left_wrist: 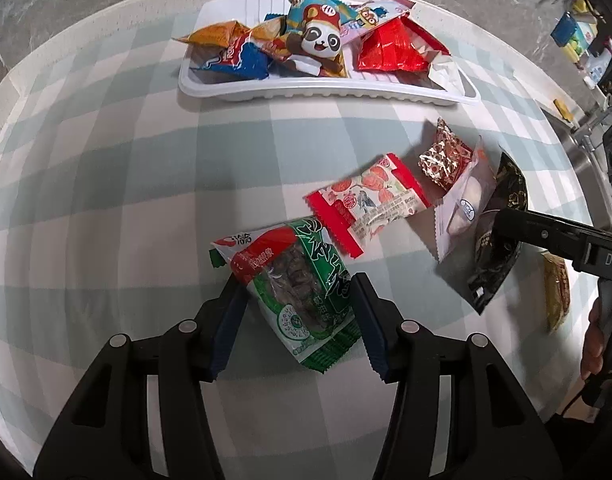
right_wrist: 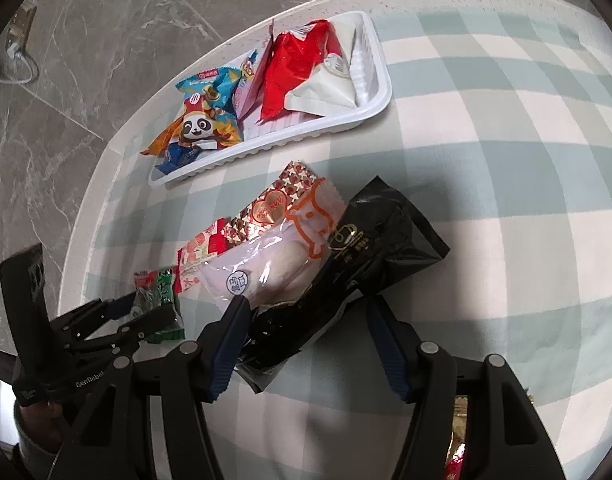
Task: Organize snacks
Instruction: 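Grasp the green packet with the left tool while the right tool grasps the black packet, then carry the green packet and black packet over the white tray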
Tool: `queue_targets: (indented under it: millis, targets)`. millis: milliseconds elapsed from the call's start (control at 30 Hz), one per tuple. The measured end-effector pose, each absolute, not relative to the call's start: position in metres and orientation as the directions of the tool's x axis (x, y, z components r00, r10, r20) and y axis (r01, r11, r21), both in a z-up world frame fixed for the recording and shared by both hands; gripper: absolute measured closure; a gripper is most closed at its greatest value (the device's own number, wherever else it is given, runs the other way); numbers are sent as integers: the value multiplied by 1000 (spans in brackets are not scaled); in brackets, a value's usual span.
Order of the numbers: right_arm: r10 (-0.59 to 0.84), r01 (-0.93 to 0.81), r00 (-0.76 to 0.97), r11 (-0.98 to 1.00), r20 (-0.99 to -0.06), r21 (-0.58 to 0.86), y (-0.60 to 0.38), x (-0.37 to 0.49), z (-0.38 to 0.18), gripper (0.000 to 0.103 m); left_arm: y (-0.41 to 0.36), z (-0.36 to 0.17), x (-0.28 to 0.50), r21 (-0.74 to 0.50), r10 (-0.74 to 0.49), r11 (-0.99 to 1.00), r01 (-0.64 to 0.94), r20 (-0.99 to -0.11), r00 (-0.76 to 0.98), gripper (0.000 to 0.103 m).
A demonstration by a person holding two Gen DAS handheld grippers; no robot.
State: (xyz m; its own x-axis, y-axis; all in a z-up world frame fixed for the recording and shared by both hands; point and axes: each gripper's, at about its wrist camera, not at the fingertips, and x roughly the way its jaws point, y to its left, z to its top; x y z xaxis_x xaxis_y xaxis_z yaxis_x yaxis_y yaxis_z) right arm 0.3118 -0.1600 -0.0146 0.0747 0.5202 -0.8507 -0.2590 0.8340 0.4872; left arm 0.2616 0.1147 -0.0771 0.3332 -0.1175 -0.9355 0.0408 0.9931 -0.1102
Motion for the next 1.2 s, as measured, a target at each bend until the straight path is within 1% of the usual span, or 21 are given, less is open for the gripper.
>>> queue_targets:
  millis: [33, 67, 100, 133, 200, 300, 433, 800, 1200]
  targets:
    - [533, -259, 71, 826, -843, 501, -160, 311, -15, 49, 114, -77, 262, -111, -120, 993, 46, -932, 342, 61]
    - [545, -255, 69, 820, -836, 513, -162, 311, -17, 55, 114, -77, 262, -125, -133, 991, 45, -926, 354, 66]
    - [550, -254, 70, 816, -832, 518, -163, 311, -17, 61, 115, -77, 262, -139, -144, 989, 41, -922, 360, 68]
    - [563, -253, 69, 808, -824, 531, -164, 311, -18, 63, 116, -78, 262, -142, -146, 989, 38, -920, 365, 75]
    - [587, -244, 66, 793, -807, 558, -167, 311, -18, 72, 118, -78, 262, -169, -171, 985, 39, -914, 369, 80]
    - [627, -225, 58, 766, -777, 602, -174, 310, -19, 79, 123, -77, 260, -203, -201, 979, 35, -905, 376, 83]
    - [662, -195, 53, 741, -748, 642, -183, 307, -21, 80, 131, -75, 256, -256, -245, 966, 25, -889, 386, 85]
    - [759, -87, 43, 651, -650, 755, -210, 300, -22, 80, 154, -65, 246, -394, -356, 919, -8, -838, 415, 86]
    - [841, -13, 50, 541, -539, 841, -213, 306, -13, 80, 173, -37, 254, -488, -426, 873, -11, -772, 472, 86]
